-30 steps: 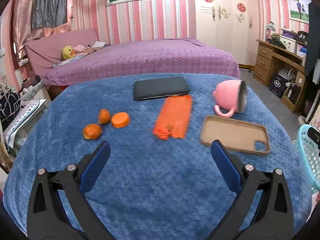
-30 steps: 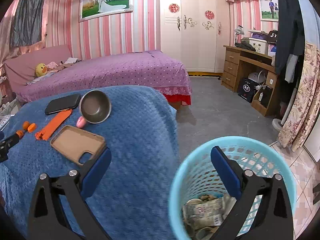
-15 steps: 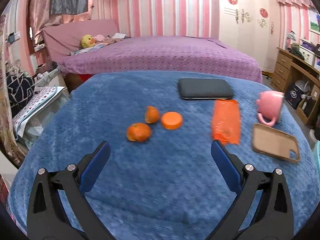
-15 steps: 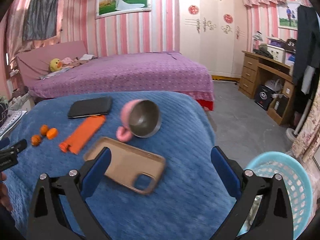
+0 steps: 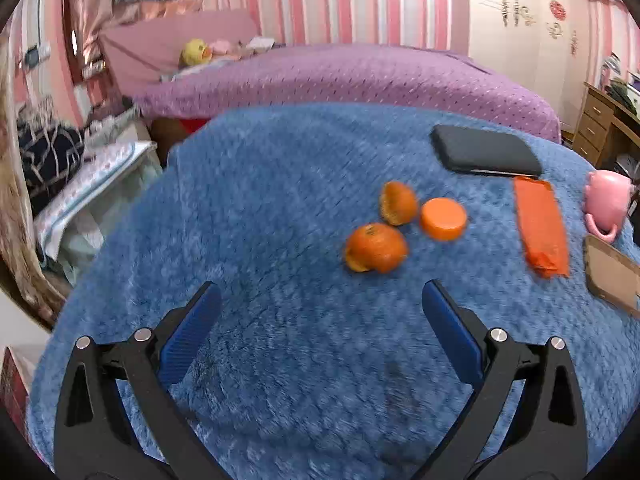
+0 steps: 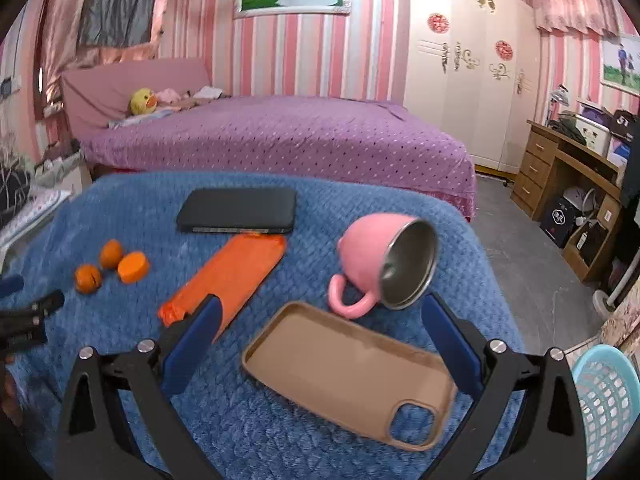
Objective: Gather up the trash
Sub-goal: 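Move both tools back over the blanket toward the tangerine and mesh bag, then grasp the tangerine with the left tool while the right tool grasps the orange mesh bag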
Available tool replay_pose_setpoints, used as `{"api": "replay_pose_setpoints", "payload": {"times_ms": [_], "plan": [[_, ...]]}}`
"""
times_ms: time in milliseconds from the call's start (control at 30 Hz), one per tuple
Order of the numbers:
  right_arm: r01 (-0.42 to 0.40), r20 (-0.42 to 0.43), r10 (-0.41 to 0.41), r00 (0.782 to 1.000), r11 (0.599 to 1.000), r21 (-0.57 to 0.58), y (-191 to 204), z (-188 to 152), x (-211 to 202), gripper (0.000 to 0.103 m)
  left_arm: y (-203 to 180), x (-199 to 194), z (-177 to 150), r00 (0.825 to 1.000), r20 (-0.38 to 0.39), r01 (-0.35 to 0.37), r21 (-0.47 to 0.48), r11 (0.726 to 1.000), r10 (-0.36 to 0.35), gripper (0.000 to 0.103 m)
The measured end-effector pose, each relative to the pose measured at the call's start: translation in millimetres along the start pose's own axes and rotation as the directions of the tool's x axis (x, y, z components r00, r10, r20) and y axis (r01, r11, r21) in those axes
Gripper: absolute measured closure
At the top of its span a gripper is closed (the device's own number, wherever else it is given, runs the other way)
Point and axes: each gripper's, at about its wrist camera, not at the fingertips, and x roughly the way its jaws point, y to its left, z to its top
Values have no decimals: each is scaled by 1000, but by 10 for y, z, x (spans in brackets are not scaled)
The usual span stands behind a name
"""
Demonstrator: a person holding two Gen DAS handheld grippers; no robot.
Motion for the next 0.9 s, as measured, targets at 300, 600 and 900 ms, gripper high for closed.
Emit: {"api": "replay_pose_setpoints", "payload": {"times_ms": [300, 600, 900], "plan": [[20, -57, -21, 998, 999, -26, -28, -138, 161, 6, 34, 257, 146, 999, -33, 32, -52, 998, -33, 7], [0, -83, -2, 997, 999, -32, 40, -101, 281, 6, -204, 493, 233, 991, -88, 95, -25, 995, -97, 39], [-95, -103, 88, 991, 993, -65, 396, -35, 340, 6, -141, 331, 174, 988, -71, 137, 1, 991, -136, 73]]}}
